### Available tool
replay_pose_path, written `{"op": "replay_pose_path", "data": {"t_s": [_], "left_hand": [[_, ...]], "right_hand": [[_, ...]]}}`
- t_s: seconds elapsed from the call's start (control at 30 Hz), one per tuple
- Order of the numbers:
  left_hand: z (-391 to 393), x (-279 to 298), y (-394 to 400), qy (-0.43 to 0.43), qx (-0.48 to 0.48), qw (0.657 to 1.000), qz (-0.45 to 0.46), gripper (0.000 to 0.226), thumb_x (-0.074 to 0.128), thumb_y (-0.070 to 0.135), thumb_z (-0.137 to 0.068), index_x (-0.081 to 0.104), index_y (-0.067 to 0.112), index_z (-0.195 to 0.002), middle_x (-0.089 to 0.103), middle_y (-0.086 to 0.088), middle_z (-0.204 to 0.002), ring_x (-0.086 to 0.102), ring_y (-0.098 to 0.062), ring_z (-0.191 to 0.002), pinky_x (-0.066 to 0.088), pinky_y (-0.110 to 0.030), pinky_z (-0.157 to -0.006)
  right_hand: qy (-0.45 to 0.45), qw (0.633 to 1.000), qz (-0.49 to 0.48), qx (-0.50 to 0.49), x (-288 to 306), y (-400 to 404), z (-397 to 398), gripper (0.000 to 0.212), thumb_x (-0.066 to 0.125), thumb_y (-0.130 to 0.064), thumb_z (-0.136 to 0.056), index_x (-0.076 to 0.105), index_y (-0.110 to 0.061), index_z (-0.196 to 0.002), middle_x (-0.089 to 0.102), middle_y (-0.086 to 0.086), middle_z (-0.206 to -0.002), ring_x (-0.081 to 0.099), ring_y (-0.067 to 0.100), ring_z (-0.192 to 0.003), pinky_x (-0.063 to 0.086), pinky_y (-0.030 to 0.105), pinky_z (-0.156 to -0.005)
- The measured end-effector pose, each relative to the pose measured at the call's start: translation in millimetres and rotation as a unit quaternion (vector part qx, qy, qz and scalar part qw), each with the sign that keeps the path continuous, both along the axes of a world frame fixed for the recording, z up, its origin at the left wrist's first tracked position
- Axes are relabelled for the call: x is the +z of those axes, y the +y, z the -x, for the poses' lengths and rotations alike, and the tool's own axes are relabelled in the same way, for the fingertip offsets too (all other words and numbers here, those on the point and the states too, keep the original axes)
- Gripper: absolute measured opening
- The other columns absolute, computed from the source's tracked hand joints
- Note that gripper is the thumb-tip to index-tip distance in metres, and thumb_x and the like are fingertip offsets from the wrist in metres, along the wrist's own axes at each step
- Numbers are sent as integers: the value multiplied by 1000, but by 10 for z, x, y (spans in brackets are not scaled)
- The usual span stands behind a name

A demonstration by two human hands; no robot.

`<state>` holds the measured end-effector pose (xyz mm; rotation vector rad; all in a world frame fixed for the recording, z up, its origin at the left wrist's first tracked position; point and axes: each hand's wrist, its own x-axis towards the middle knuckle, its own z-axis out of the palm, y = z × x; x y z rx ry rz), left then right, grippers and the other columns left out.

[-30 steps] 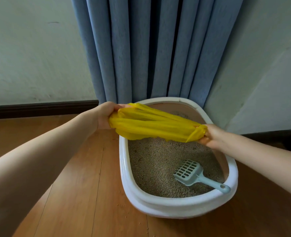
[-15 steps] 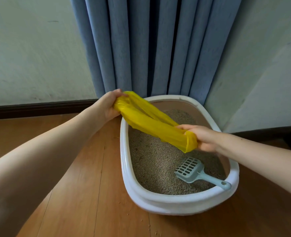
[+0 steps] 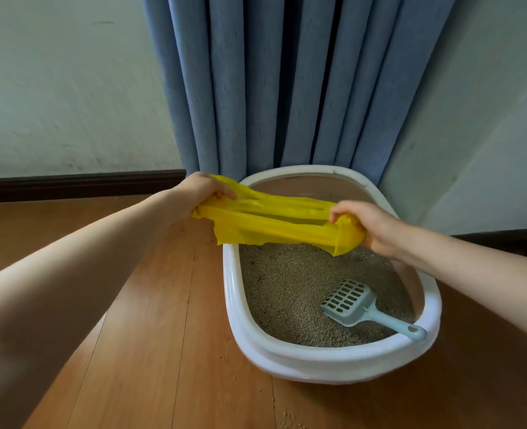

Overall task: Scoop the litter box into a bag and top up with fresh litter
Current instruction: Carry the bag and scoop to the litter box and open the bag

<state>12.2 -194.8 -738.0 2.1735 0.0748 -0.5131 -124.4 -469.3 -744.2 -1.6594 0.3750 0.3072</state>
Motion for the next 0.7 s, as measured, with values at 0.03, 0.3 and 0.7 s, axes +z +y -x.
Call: {"op": "replay_pose_path", "data": {"t_s": [0.03, 0.3, 0.7], "left_hand": [[0, -10, 30, -26, -26, 999, -32, 34, 76, 33, -75, 67, 16, -104, 58, -4, -99, 56, -22, -95, 48, -32, -67], [167, -11, 504, -183, -241, 938, -167, 36, 69, 8, -81, 66, 33, -106, 53, 0, -111, 54, -16, -97, 44, -28, -82], [624, -458, 1844, -99, -216, 827, -509, 105, 68, 33, -82, -9, 13, -151, 16, -27, -143, 61, -42, -98, 52, -42, -81]], "right_hand": [[-17, 996, 75, 52, -3, 42, -12, 15, 61, -19, -89, 70, -17, -77, 66, 1, -95, 58, 18, -86, 47, 26, -67], [-30, 911, 366, 189, -154, 543, -486, 80, 76, -30, -78, 35, -25, -146, 36, 4, -151, 42, 26, -132, 39, 35, -105], [-133, 797, 480, 341, -282, 2039, -998, 109, 80, -41, -70, 9, -23, -150, 16, 30, -149, 42, 44, -126, 46, 43, -98]]}}
